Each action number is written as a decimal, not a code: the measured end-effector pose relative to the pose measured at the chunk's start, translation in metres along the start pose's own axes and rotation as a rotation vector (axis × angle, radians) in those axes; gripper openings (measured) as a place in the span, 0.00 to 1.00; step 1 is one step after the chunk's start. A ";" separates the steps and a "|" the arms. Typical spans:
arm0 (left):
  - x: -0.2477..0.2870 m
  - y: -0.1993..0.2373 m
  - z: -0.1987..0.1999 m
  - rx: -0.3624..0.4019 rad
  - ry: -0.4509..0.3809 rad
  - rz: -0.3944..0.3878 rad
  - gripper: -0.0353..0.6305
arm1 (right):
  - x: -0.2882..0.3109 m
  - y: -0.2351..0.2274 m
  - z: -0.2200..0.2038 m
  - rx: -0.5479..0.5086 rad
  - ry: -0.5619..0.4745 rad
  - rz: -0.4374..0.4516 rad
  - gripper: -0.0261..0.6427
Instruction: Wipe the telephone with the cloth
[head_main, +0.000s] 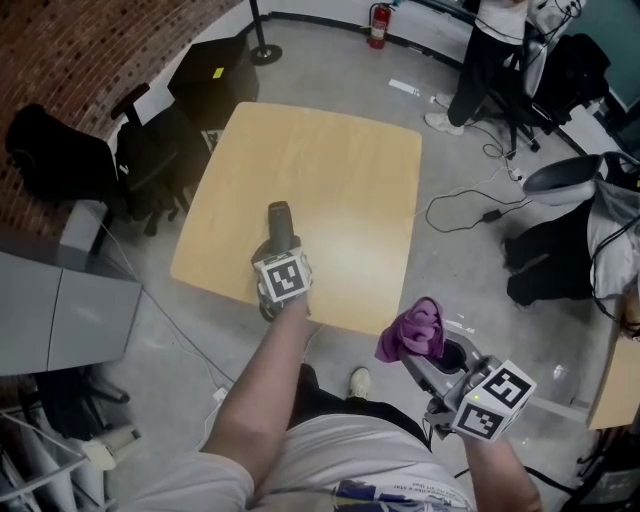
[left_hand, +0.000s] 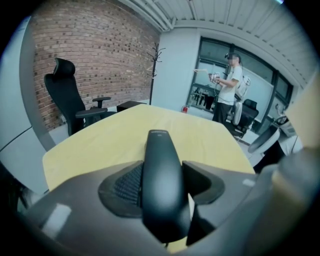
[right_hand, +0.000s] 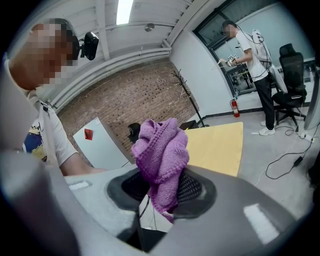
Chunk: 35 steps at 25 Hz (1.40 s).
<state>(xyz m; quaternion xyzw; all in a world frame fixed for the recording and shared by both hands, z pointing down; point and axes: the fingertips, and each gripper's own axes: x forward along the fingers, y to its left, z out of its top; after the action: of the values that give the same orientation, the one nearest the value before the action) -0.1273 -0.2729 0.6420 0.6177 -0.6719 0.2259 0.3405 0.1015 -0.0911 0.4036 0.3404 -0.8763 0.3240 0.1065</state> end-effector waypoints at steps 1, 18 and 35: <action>0.000 0.003 -0.001 0.004 0.006 0.007 0.44 | 0.001 0.000 -0.001 -0.005 0.004 -0.002 0.22; -0.016 -0.003 0.009 0.077 -0.072 -0.164 0.57 | 0.034 0.013 -0.012 -0.075 0.034 0.024 0.22; -0.141 0.006 -0.003 0.186 -0.184 -0.217 0.58 | 0.032 0.035 -0.033 -0.209 0.065 0.143 0.22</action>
<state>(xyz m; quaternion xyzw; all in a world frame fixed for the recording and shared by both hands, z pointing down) -0.1317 -0.1746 0.5403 0.7336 -0.6056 0.1917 0.2414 0.0536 -0.0673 0.4243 0.2533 -0.9233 0.2487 0.1464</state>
